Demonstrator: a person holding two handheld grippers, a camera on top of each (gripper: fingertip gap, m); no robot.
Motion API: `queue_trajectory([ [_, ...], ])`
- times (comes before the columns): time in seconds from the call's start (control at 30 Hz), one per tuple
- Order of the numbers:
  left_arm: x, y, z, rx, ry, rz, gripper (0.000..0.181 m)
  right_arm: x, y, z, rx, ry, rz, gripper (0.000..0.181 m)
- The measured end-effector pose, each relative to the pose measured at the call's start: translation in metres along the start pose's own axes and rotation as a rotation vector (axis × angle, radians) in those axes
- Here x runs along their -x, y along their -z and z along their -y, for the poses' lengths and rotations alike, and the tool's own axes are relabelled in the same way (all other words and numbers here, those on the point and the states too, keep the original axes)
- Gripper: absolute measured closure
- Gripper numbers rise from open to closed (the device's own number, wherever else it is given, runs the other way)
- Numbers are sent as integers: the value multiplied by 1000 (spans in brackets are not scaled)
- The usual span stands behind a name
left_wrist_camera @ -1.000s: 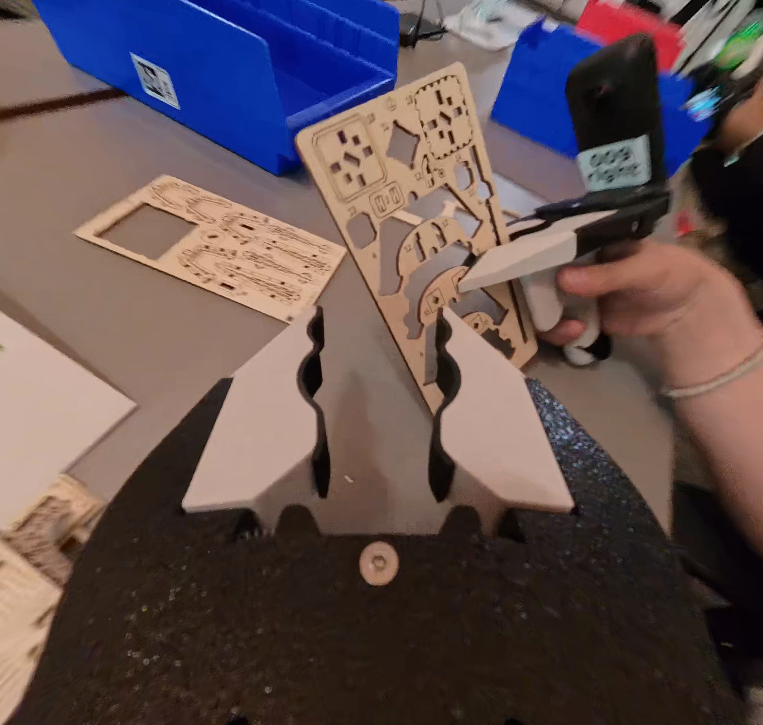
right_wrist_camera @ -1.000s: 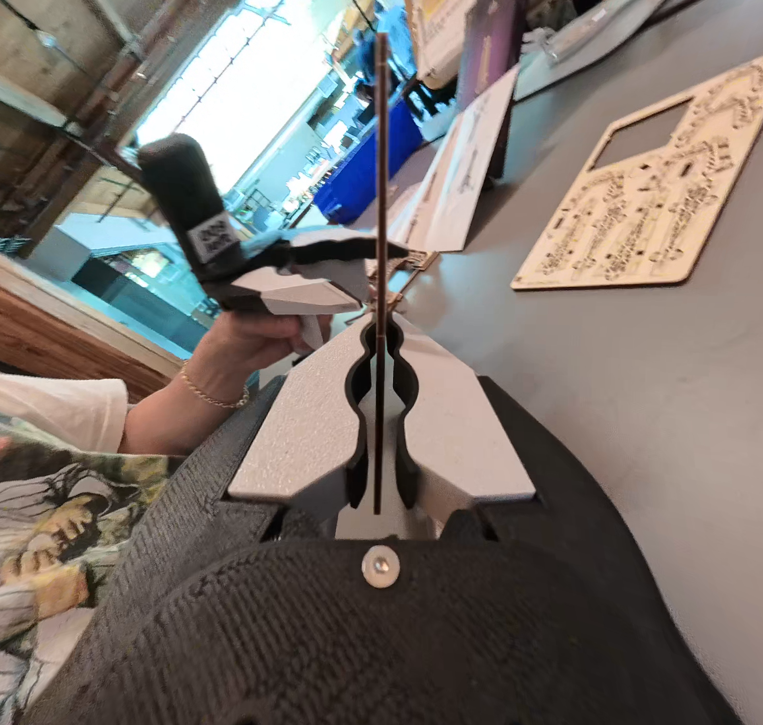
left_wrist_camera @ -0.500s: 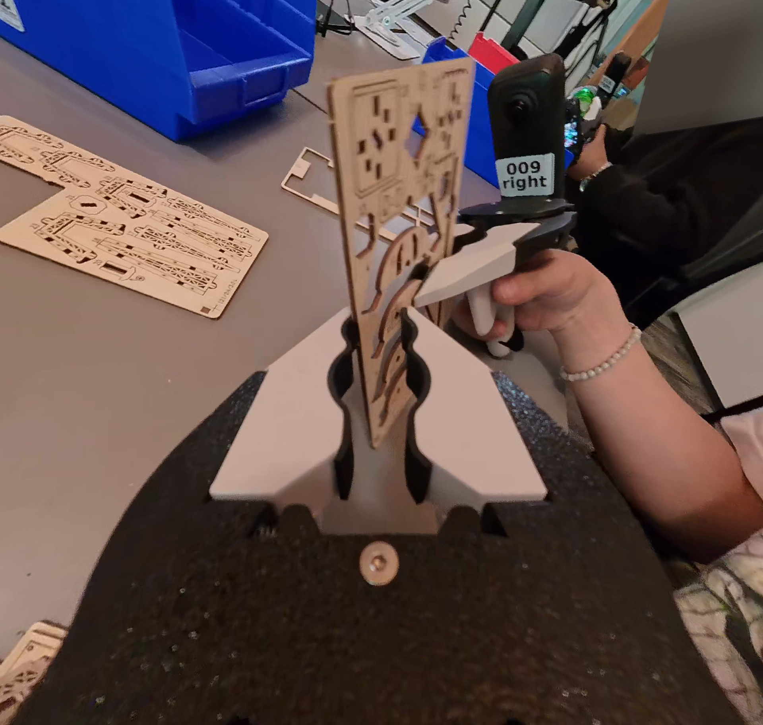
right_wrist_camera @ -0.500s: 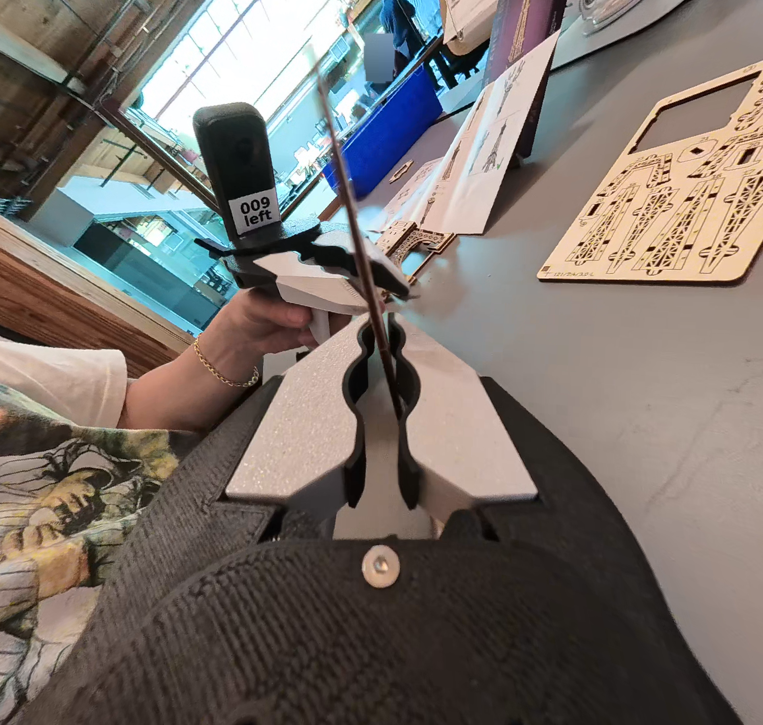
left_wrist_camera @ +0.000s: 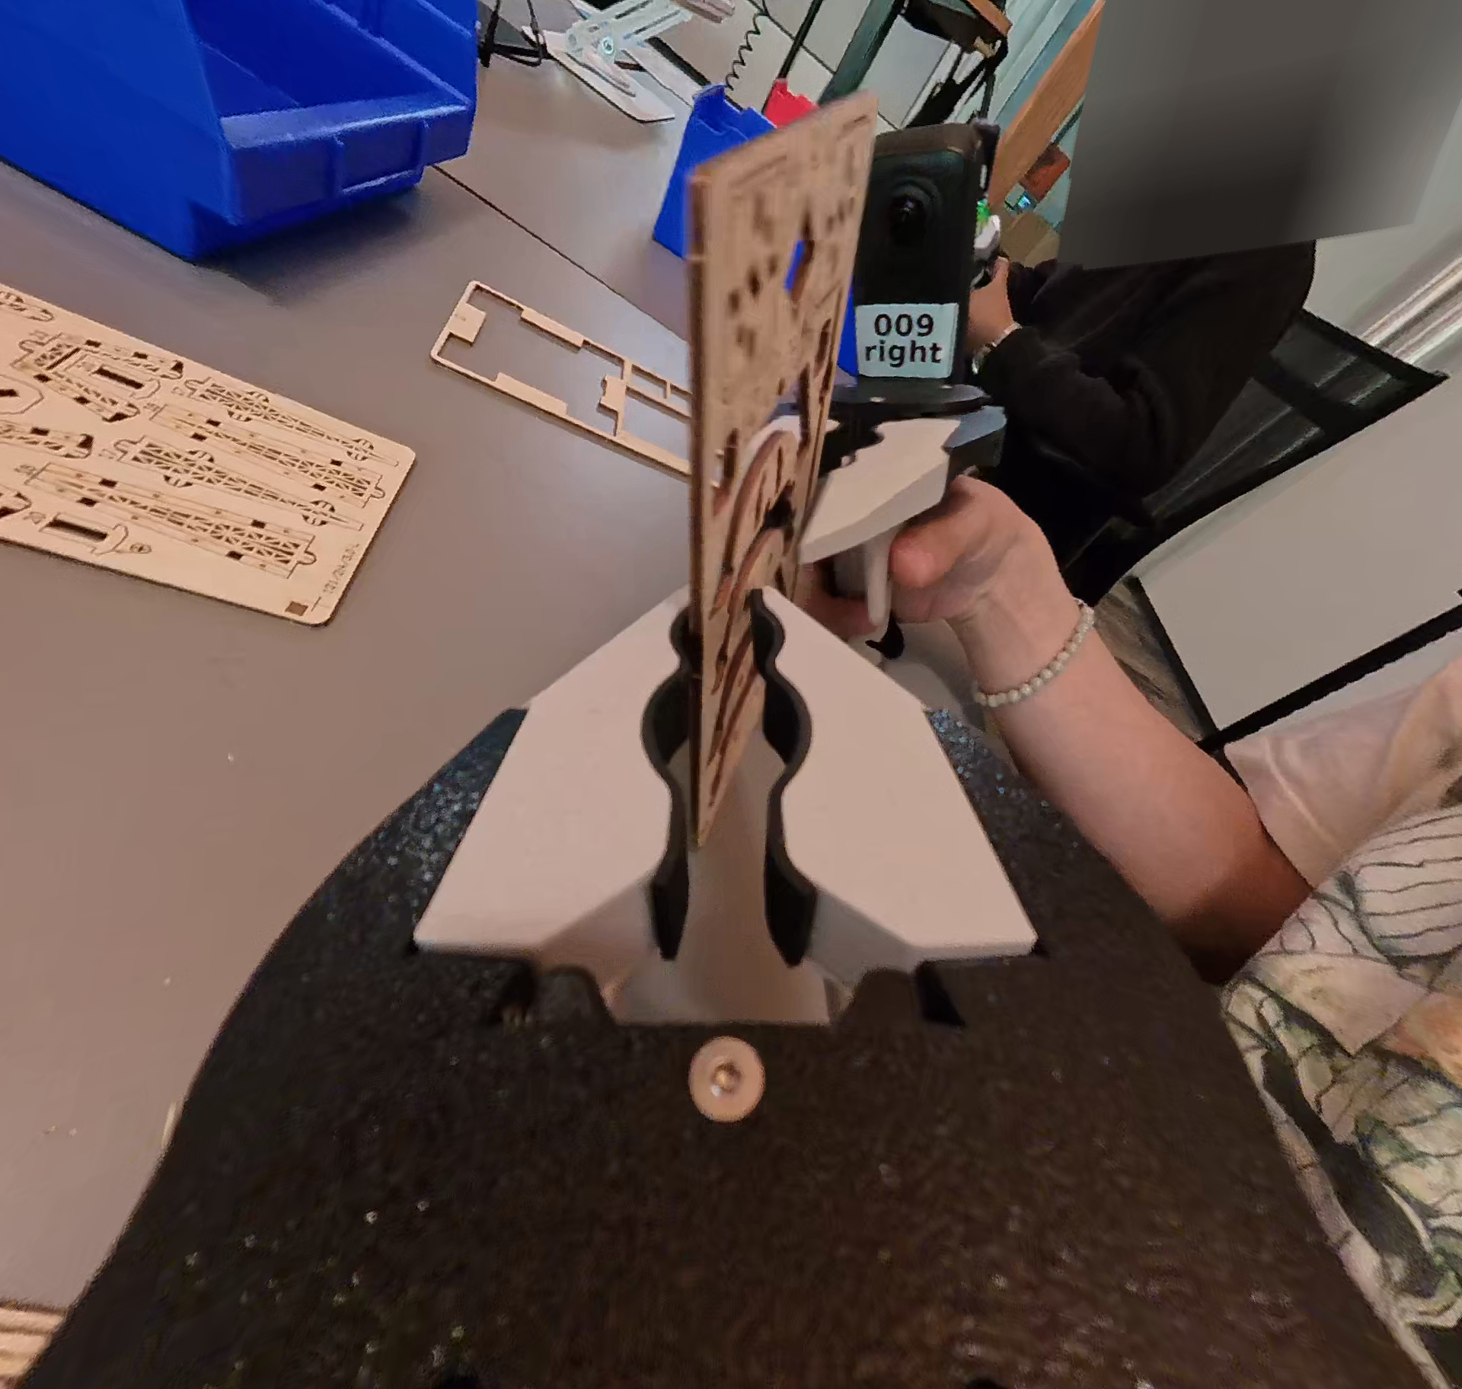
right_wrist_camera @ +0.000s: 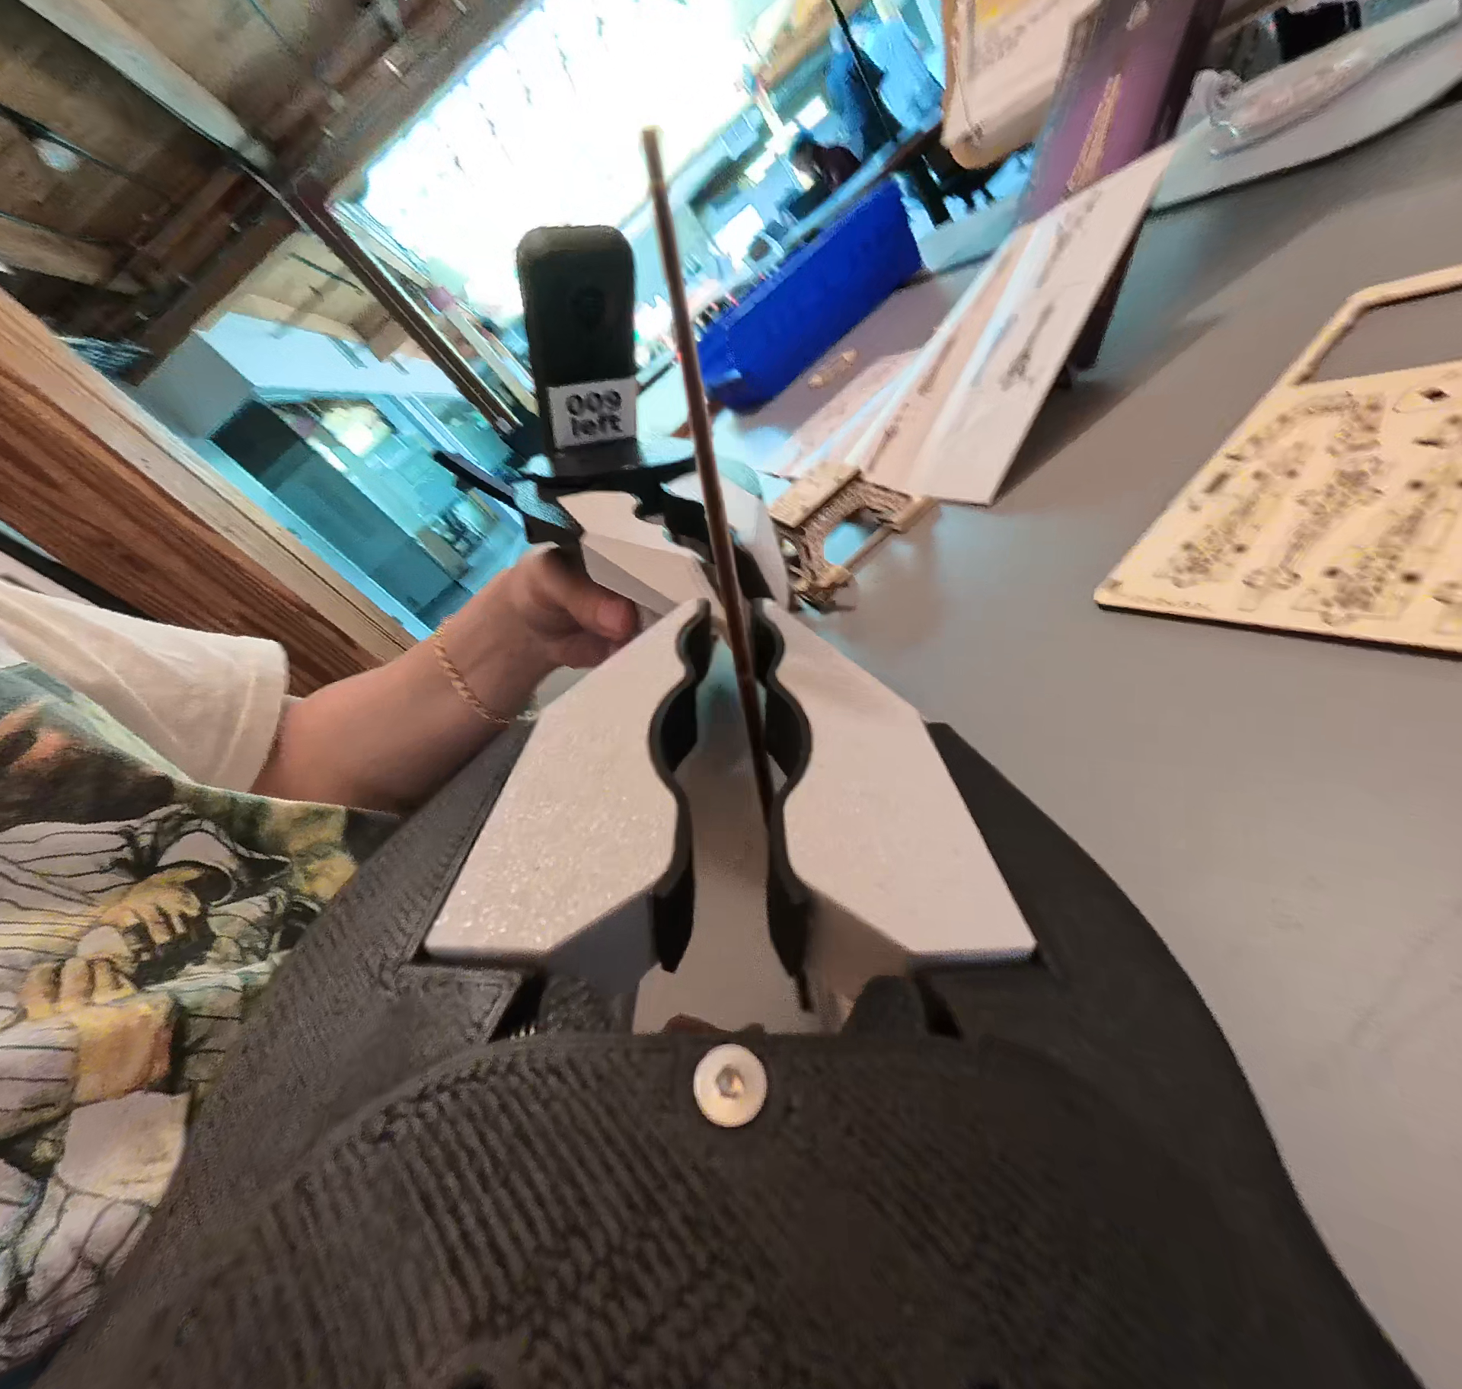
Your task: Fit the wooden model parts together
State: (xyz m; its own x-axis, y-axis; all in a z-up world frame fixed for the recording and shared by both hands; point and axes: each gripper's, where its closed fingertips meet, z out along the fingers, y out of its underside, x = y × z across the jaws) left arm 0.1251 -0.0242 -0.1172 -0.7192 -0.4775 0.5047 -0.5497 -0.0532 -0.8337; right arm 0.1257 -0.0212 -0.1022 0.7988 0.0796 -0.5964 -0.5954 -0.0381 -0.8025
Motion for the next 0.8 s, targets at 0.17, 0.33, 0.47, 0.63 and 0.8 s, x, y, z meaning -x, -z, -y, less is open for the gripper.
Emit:
queue_trajectory([
  [0.17, -6, -6, -5, 43, -61, -13, 173, 4, -5, 4, -30, -6, 40, 181],
  [0.33, 0, -8, -9, 57, -65, 19, 169, -2, -3, 0, -8, -28, -1, 181],
  [0.47, 3, -8, -10, 63, -65, 34, 168, -5, -3, -1, 1, -24, -30, 181],
  [0.63, 2, -9, -8, 37, -80, 50, 169, -4, -2, -1, -3, -43, -11, 181],
  [0.8, 4, -10, -8, 11, -11, 27, 170, -8, -3, -1, -6, -71, -22, 181],
])
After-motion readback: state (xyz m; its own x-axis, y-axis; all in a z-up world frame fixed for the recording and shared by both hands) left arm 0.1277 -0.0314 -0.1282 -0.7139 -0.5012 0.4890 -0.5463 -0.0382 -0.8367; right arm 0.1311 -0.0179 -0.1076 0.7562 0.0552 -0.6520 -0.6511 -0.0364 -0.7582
